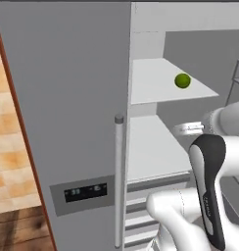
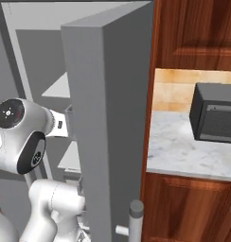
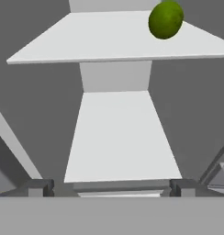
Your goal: Grab the lime and garlic from the fridge, place them in the blender, close the lid, and turn on the blender to create a marinade.
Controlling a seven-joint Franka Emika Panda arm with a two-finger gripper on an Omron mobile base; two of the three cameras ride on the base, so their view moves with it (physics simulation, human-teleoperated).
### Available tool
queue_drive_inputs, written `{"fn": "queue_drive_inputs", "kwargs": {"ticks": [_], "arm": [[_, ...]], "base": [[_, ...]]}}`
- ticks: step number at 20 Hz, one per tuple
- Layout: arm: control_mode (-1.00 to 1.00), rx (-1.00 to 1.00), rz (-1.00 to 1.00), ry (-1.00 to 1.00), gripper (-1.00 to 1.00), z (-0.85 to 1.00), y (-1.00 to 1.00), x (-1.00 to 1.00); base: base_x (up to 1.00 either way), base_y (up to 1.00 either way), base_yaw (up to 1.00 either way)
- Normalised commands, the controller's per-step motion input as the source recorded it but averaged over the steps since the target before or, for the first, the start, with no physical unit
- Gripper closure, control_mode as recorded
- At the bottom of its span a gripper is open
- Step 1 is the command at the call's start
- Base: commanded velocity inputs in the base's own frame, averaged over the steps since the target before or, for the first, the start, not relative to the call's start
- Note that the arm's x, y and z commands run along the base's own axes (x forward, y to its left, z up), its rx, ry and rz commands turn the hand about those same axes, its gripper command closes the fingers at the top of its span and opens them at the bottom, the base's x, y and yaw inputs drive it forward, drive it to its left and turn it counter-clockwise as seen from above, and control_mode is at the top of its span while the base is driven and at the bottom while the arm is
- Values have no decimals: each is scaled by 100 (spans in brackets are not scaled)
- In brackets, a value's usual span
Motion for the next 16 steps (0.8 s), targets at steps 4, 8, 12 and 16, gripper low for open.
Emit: {"fn": "queue_drive_inputs", "kwargs": {"ticks": [4,8,12,16], "arm": [[100,0,0,0,-100,0,0,0],[100,0,0,0,-100,0,0,0],[-100,0,-1,-2,-100,3,7,56],[-100,-2,-19,-8,-100,64,0,71]], "base": [[30,-31,26],[44,-5,16],[0,0,0],[0,0,0]]}}
